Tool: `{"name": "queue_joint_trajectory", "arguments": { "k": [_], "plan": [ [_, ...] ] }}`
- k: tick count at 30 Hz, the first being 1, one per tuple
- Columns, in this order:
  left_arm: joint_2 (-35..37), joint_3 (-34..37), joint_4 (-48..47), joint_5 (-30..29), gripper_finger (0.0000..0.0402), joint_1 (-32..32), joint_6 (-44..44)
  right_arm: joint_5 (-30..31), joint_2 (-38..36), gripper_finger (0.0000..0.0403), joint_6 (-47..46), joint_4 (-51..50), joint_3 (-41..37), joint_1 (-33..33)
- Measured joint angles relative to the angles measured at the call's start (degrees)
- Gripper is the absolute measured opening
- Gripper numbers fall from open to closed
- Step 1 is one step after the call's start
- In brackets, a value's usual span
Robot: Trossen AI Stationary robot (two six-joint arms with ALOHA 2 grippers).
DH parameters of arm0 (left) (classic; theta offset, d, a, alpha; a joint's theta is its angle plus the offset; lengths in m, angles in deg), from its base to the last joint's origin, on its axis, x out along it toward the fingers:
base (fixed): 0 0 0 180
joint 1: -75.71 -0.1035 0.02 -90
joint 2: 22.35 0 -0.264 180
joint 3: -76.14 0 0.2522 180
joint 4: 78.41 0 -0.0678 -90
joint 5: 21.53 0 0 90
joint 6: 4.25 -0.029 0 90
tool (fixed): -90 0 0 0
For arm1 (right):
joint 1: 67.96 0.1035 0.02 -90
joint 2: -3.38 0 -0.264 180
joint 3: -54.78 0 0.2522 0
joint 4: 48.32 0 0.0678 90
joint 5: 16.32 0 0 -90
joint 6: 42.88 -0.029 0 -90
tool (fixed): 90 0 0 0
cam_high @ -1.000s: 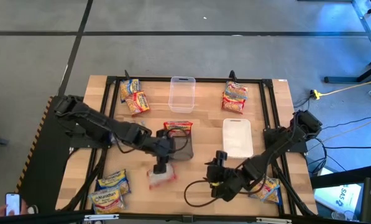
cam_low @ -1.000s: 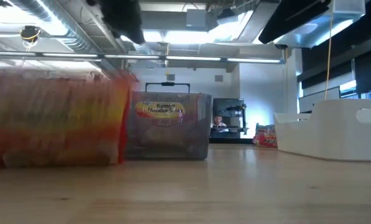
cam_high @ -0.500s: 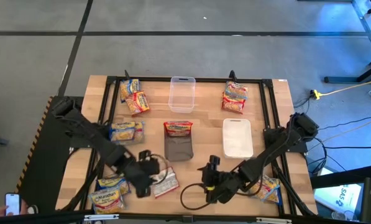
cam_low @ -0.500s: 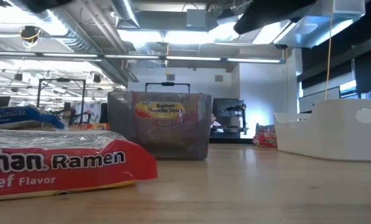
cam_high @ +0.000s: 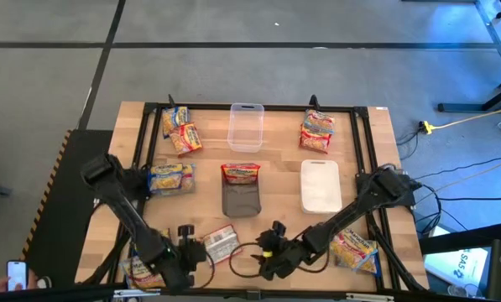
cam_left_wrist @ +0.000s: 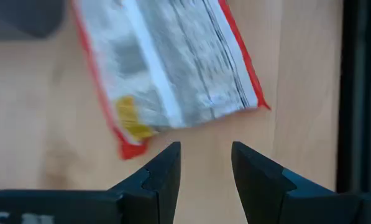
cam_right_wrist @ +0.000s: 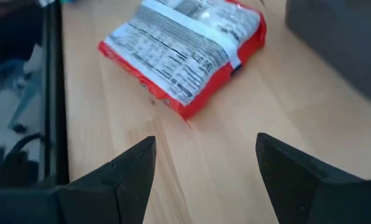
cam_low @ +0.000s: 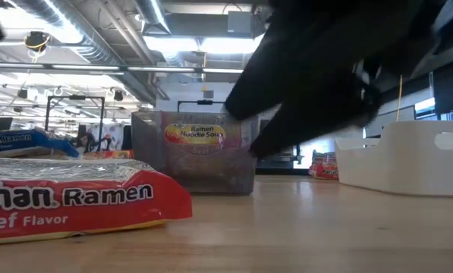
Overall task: Sort Maruchan noodles
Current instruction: Put the red noodle pack into the gray bin
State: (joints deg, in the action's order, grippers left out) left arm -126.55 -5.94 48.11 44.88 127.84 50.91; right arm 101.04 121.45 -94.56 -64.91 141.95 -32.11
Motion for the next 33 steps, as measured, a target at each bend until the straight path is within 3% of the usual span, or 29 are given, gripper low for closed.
{"name": "queue_joint_trajectory", "arguments": {
  "k": [6,16,24,33],
  "plan": [
    [-5.9,0.0,0.8,-3.8,0.0137,0.4,-4.8,-0.5,4.2,0.0248,-4.6,9.1,0.0,-1.9],
    [-7.2,0.0,2.2,-13.1,0.0146,-0.3,-13.8,-4.1,8.6,0.0248,-12.8,17.2,0.1,-4.0],
    [-8.1,0.0,9.9,-12.7,0.0147,-1.3,-22.7,-5.6,9.0,0.0248,-11.3,21.8,0.0,-4.1],
    [-8.4,-0.4,11.2,-14.0,0.0144,-1.7,-23.8,-8.3,9.0,0.0248,-9.9,23.6,-0.1,-4.0]
  ]
}}
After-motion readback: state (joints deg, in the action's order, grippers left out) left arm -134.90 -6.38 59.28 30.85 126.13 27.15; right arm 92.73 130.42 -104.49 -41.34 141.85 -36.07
